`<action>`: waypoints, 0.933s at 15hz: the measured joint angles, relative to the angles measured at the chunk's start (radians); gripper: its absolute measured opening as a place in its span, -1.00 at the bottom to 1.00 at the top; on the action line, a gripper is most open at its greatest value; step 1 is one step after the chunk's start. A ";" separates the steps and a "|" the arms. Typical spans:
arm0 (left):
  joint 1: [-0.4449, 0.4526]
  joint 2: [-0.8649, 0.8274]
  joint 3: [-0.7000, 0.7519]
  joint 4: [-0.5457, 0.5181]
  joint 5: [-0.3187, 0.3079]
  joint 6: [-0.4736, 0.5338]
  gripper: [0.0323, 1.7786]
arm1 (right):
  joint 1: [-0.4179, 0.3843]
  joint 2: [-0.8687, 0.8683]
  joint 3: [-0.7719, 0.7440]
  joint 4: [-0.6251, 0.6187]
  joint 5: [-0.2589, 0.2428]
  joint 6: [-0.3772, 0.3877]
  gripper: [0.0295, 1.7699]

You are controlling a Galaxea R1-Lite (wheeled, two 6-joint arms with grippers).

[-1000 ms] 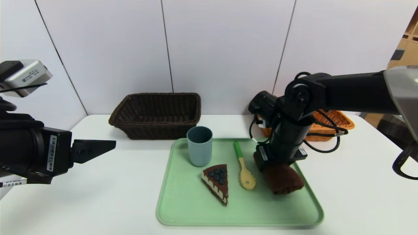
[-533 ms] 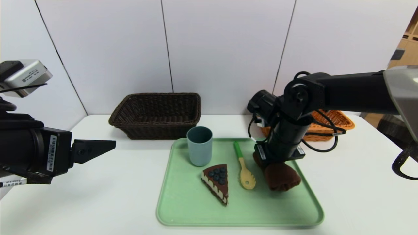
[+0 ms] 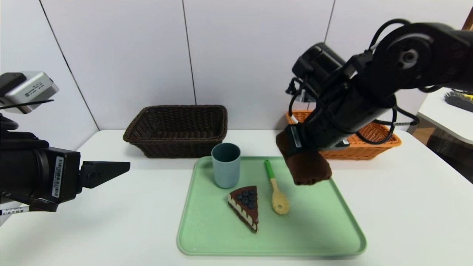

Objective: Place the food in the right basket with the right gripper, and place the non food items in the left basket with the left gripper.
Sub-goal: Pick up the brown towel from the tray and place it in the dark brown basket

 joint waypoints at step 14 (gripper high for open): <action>0.000 -0.046 0.043 0.007 0.022 -0.001 0.90 | 0.134 0.178 -0.013 -1.244 -0.060 -0.077 -0.47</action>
